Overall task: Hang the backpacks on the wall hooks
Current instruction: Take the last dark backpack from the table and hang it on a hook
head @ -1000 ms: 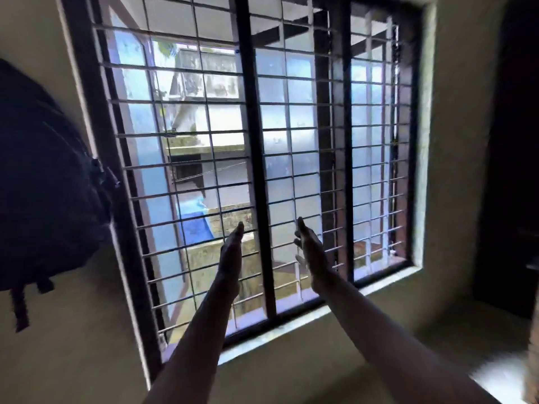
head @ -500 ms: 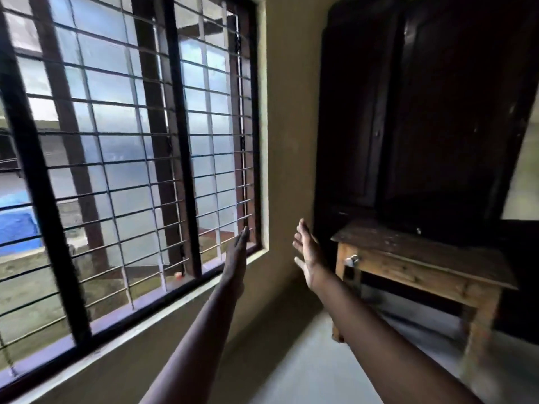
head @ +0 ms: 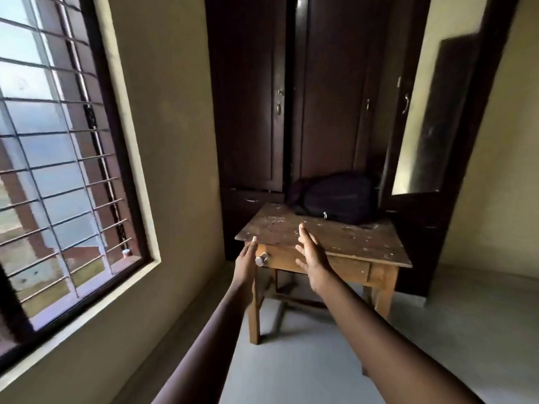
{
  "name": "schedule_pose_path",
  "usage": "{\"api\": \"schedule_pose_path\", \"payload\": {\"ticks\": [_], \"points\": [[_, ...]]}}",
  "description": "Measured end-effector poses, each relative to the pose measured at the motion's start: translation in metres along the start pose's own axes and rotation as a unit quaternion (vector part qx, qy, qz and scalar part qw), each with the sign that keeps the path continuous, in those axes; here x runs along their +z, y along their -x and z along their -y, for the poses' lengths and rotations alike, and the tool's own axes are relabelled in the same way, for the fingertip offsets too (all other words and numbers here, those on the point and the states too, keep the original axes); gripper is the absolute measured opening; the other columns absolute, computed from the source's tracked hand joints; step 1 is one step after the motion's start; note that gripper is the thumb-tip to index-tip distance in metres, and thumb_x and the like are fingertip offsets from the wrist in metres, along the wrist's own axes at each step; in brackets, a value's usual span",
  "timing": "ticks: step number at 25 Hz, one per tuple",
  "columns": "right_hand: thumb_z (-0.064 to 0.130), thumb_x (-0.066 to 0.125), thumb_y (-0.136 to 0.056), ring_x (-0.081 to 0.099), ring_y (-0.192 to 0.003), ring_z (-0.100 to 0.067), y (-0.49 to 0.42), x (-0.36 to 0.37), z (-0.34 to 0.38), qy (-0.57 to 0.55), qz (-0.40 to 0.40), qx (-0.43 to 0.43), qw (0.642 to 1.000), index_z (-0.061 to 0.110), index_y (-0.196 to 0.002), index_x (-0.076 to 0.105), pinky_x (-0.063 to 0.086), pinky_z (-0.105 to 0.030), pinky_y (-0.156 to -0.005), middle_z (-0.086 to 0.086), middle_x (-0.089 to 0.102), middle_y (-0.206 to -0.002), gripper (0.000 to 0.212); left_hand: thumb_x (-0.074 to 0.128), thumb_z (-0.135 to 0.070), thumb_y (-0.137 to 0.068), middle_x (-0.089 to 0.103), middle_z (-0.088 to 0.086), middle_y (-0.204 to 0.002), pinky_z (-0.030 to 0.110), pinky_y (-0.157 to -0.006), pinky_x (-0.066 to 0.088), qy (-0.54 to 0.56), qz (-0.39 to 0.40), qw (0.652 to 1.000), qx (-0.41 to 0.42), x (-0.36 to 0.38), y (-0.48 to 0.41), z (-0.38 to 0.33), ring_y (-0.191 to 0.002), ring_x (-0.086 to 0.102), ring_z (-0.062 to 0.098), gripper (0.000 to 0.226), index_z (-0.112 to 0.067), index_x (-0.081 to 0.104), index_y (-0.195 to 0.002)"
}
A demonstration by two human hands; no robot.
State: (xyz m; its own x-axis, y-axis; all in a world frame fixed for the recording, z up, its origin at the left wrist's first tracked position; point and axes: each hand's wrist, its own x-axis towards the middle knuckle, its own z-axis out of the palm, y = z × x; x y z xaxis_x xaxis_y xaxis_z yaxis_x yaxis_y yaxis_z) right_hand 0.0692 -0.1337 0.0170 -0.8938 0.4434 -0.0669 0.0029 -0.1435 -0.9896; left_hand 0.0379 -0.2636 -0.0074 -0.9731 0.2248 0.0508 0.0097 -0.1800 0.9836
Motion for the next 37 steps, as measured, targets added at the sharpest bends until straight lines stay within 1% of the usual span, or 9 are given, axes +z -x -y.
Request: {"api": "schedule_pose_path", "payload": {"ticks": [2,6,12,17,21,26,32,35,37], "points": [[0.049,0.043,-0.092,0.046,-0.128,-0.02,-0.057,-0.009,0.009,0.006,-0.016,0.0,1.0,0.022,-0.14,0.04,0.04,-0.035,-0.098,-0.003,0.045,-0.143,0.055,0.042,-0.032,-0.094,0.058,0.004,-0.123,0.009,-0.081,0.045,0.014,-0.001,1.0,-0.019,0.019,-0.066,0.011,-0.104,0.056,0.012,0.039,-0.01,0.053,-0.124],[0.05,0.043,-0.092,0.045,-0.13,-0.02,-0.161,-0.038,0.02,0.033,-0.057,-0.014,0.998,0.023,-0.14,0.039,0.039,-0.034,-0.097,0.001,0.041,-0.147,0.055,0.041,-0.036,-0.094,0.049,0.01,-0.14,0.034,-0.109,0.03,-0.005,0.011,0.999,-0.046,0.062,-0.185,0.029,-0.129,0.045,0.024,0.047,-0.012,0.046,-0.134],[0.049,0.046,-0.091,0.046,-0.129,-0.019,-0.327,-0.097,0.015,0.099,-0.11,-0.04,0.988,0.021,-0.138,0.041,0.039,-0.038,-0.106,-0.002,0.045,-0.145,0.056,0.038,-0.044,-0.094,0.052,0.003,-0.129,0.033,-0.095,0.031,-0.002,0.049,0.994,-0.093,0.138,-0.331,0.072,-0.12,0.046,0.019,0.052,-0.01,0.046,-0.133],[0.038,0.052,-0.092,0.049,-0.126,-0.023,-0.473,-0.117,0.019,0.104,-0.096,0.007,0.99,0.015,-0.137,0.043,0.039,-0.041,-0.107,-0.006,0.049,-0.141,0.051,0.045,-0.039,-0.092,0.052,0.012,-0.137,0.041,-0.105,0.034,-0.031,-0.007,0.992,-0.123,0.182,-0.45,0.107,-0.125,0.047,0.027,0.047,-0.009,0.049,-0.129],[0.031,0.052,-0.093,0.046,-0.129,-0.024,-0.585,-0.11,0.017,0.228,-0.055,-0.019,0.972,0.01,-0.136,0.043,0.039,-0.03,-0.099,-0.011,0.044,-0.143,0.048,0.044,-0.039,-0.093,0.053,0.011,-0.132,0.038,-0.096,0.04,-0.034,-0.039,0.986,-0.159,0.193,-0.544,0.134,-0.122,0.048,0.028,0.049,-0.01,0.045,-0.133],[0.038,0.057,-0.088,0.033,-0.138,-0.026,-0.699,-0.097,-0.039,0.506,0.007,-0.047,0.861,0.014,-0.142,0.035,0.03,-0.036,-0.111,-0.01,0.032,-0.15,0.063,0.047,-0.036,-0.092,0.048,-0.003,-0.08,0.026,-0.068,0.036,-0.027,-0.064,0.97,-0.231,0.185,-0.643,0.182,-0.074,0.046,0.012,0.041,-0.012,0.049,-0.125],[0.052,0.055,-0.083,0.001,-0.146,-0.036,-0.815,-0.084,-0.103,0.729,0.073,-0.042,0.68,0.025,-0.149,0.018,0.005,-0.053,-0.117,-0.012,0.004,-0.16,0.081,0.046,-0.028,-0.094,0.055,0.005,-0.102,0.035,-0.087,0.037,0.016,-0.073,0.951,-0.302,0.177,-0.741,0.228,-0.1,0.049,0.023,0.036,-0.013,0.049,-0.126],[0.041,0.048,-0.09,0.004,-0.144,-0.045,-0.847,-0.081,-0.132,0.782,0.079,-0.013,0.618,0.024,-0.15,0.015,0.006,-0.057,-0.115,-0.019,0.005,-0.158,0.07,0.047,-0.025,-0.094,0.057,0.007,-0.096,0.031,-0.073,0.044,0.024,-0.086,0.94,-0.33,0.176,-0.779,0.243,-0.083,0.056,0.02,0.031,-0.014,0.051,-0.123],[0.018,0.033,-0.096,0.022,-0.139,-0.046,-0.855,-0.079,-0.139,0.801,0.076,-0.02,0.593,0.02,-0.148,0.021,0.023,-0.052,-0.114,-0.025,0.018,-0.155,0.053,0.045,-0.022,-0.095,0.059,0.007,-0.087,0.026,-0.057,0.05,0.045,-0.086,0.933,-0.345,0.181,-0.792,0.251,-0.062,0.064,0.015,0.021,-0.017,0.05,-0.115]]}}
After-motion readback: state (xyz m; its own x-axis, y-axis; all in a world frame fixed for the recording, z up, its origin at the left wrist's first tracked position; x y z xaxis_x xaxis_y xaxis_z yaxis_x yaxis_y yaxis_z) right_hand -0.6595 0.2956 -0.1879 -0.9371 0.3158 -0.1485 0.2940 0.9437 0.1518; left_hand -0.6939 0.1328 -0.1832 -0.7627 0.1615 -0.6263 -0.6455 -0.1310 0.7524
